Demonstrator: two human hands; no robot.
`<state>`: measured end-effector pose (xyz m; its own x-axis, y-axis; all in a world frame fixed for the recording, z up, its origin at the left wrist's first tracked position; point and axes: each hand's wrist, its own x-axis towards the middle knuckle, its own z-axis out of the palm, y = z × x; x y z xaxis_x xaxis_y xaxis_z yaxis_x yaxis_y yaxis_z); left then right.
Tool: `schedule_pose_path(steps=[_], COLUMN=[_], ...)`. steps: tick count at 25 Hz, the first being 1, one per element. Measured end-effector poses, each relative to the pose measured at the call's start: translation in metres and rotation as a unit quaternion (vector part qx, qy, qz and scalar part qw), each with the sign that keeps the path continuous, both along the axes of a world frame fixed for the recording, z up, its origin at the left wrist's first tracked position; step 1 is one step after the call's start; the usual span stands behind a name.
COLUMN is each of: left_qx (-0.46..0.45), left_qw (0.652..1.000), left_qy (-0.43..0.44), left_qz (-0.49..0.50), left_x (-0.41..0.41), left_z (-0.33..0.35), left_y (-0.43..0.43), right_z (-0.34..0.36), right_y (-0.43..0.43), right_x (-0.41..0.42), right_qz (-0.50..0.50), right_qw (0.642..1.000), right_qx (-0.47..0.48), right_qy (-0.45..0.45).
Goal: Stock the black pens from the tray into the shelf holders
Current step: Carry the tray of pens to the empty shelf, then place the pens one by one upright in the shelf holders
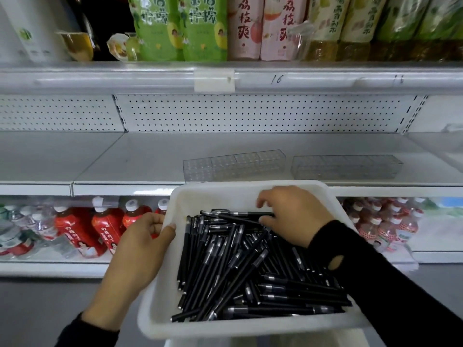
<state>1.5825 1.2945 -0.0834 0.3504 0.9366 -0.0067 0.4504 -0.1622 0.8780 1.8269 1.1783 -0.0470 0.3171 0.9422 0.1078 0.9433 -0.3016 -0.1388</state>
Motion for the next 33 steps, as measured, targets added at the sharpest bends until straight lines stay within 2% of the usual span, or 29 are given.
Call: schedule_pose_path(steps=[4, 7, 10, 15, 18, 23, 29, 33], left_qx=[-0.005, 0.002, 0.004, 0.011, 0.011, -0.015, -0.018, -0.003], left_qw=[1.0, 1.0, 1.0, 1.0, 1.0, 0.999, 1.0, 1.0], left_qy=[-0.003, -0.018, -0.019, -0.022, -0.025, -0.036, -0.024, -0.026], left_qz=[0.007, 0.017, 0.015, 0.003, 0.005, -0.007, 0.0, 0.005], left_x=[-0.003, -0.003, -0.003, -0.003, -0.004, -0.006, -0.003, -0.002], left_z=[-0.002, -0.004, -0.006, -0.007, -0.008, -0.01, -0.009, -0.013], left_y=[-0.001, -0.001, 0.001, 0.001, 0.001, 0.001, 0.003, 0.003], right_z=[-0.018, -0.03, -0.035, -0.038, -0.03, 0.008, 0.008, -0.002], right_y=[0.031, 0.037, 0.044, 0.048, 0.05, 0.084, 0.147, 0.185], right_x=[-0.026, -0.038, -0.042, -0.031, -0.022, -0.007, -0.001, -0.002], right_qz=[0.106, 0.195, 0.275, 0.349, 0.328, 0.204, 0.138, 0.105], right_qw=[0.991, 0.977, 0.955, 0.929, 0.942, 0.97, 0.925, 0.906], right_qx=[-0.057, -0.085, -0.074, -0.094, -0.07, 0.062, 0.126, 0.153], right_qy=[0.06, -0.02, -0.086, -0.085, -0.036, 0.112, 0.33, 0.381])
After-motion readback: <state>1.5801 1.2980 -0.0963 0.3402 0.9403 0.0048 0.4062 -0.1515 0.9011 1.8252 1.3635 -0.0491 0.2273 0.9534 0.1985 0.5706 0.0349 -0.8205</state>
